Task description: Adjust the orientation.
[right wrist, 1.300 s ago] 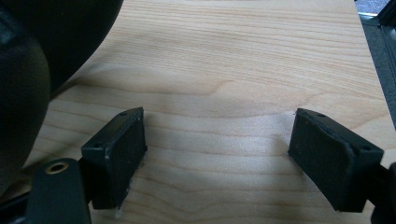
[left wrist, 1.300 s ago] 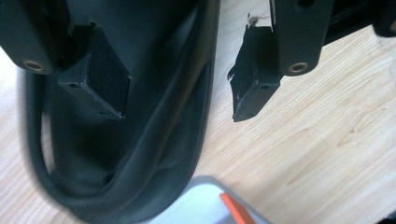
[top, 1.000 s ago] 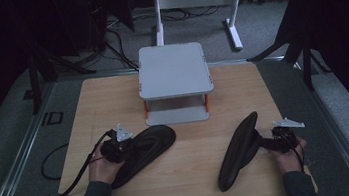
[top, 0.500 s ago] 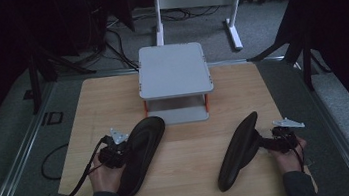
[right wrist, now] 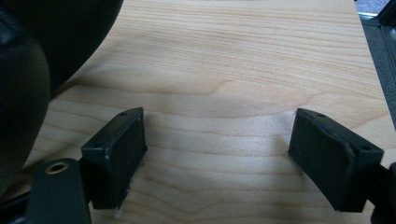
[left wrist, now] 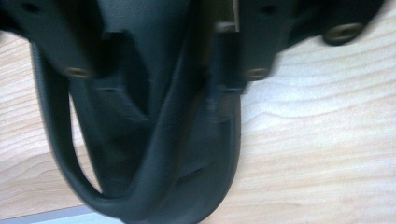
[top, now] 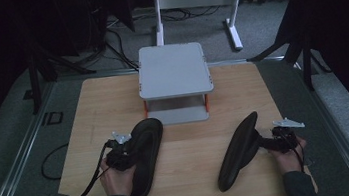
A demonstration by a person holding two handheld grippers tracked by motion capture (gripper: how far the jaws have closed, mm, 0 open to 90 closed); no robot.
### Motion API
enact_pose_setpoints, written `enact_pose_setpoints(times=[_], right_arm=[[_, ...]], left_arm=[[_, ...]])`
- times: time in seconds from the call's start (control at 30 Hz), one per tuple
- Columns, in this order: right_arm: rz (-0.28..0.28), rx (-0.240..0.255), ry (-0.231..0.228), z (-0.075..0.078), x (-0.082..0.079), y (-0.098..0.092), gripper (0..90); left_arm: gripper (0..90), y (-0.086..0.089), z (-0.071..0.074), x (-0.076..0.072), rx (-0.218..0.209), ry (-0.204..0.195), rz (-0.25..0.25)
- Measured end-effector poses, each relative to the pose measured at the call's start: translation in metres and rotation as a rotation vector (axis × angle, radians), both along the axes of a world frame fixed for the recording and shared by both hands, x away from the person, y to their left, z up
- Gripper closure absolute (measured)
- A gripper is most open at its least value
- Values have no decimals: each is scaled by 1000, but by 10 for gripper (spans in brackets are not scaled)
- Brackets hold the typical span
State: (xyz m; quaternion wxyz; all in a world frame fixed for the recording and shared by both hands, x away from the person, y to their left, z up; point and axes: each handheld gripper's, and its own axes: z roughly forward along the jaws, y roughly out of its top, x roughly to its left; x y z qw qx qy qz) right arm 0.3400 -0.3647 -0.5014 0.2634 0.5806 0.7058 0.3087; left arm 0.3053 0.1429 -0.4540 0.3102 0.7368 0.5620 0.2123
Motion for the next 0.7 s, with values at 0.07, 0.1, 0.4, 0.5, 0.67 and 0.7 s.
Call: enact_pose_setpoints(times=[0.07,0.1,0.4,0.5,0.67,0.7], right_arm=[[0,0,0,0,0,0,185],[0,0,0,0,0,0,185],[-1,0,1,0,-1,1,186],[-1,0,0,0,-1,1,187],[-11,-1,-1,1,-3,1,242],[-12,2,3,2,-4,0,253]], left_arm=[[486,3,3,-6,0,-24,-18],[469,5,4,-10,-2,-39,-28],[399,44,1,-46,-67,-77,-59],[408,49,-7,-51,-105,-47,-71],[440,47,-21,-51,-195,15,-109],[455,43,-25,-51,-193,24,-116]])
